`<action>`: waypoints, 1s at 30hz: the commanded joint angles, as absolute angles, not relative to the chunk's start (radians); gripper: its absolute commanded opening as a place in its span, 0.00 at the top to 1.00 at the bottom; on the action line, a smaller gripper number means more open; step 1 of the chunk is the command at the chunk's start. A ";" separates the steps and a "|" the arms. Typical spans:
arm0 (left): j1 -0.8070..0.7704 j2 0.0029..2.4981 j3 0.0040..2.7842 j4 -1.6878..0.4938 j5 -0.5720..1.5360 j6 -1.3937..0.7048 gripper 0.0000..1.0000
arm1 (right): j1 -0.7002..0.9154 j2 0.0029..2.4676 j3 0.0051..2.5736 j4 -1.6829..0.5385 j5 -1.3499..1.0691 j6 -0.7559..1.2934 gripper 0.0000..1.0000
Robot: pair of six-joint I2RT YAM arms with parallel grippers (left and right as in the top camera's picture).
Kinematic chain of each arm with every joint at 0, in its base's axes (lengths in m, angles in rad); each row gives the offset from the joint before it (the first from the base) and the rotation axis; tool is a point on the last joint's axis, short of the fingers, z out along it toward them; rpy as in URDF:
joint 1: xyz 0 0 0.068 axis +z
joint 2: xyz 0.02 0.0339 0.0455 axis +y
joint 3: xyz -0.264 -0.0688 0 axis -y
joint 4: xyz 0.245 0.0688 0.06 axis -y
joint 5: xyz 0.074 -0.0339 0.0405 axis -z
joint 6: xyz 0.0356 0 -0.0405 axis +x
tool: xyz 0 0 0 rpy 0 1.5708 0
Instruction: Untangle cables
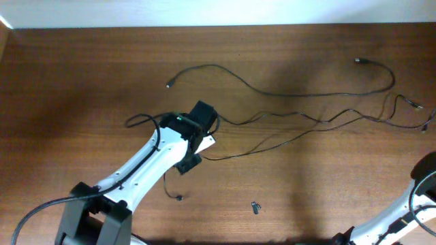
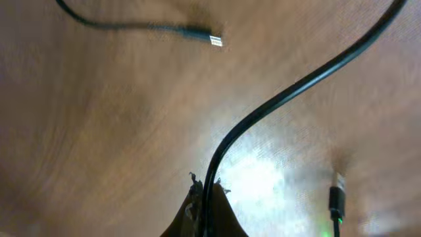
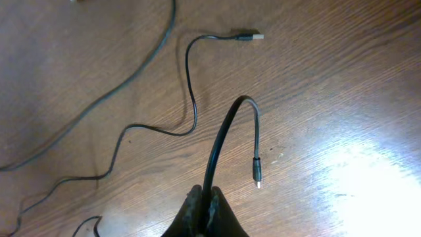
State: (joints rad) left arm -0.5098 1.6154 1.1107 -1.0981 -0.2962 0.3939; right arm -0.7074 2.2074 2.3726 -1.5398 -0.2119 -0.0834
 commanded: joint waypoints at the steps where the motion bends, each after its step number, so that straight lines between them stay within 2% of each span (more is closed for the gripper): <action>1: -0.495 1.591 1.111 -1.134 -0.310 0.397 1.00 | -0.708 2.253 2.357 -1.539 -0.205 -0.098 0.96; 10: -0.494 1.591 1.110 -1.135 -0.310 0.576 1.00 | -0.785 2.253 2.158 -1.542 -0.035 -0.046 0.96; 16: -0.483 1.591 1.049 -1.028 -0.254 0.599 1.00 | -0.930 2.253 2.094 -1.457 -0.111 0.016 0.96; 19: -0.466 1.591 0.952 -0.939 -0.230 0.599 1.00 | -0.936 2.253 2.090 -1.420 -0.112 0.015 0.96; 30: -0.440 1.591 0.945 -0.799 -0.231 0.599 1.00 | -0.934 2.253 2.030 -1.342 -0.112 0.016 0.96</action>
State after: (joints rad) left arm -0.4686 1.6077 0.9497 -0.8265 -0.2413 0.5842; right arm -0.9382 2.2494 2.0594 -1.3544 -0.1028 0.0051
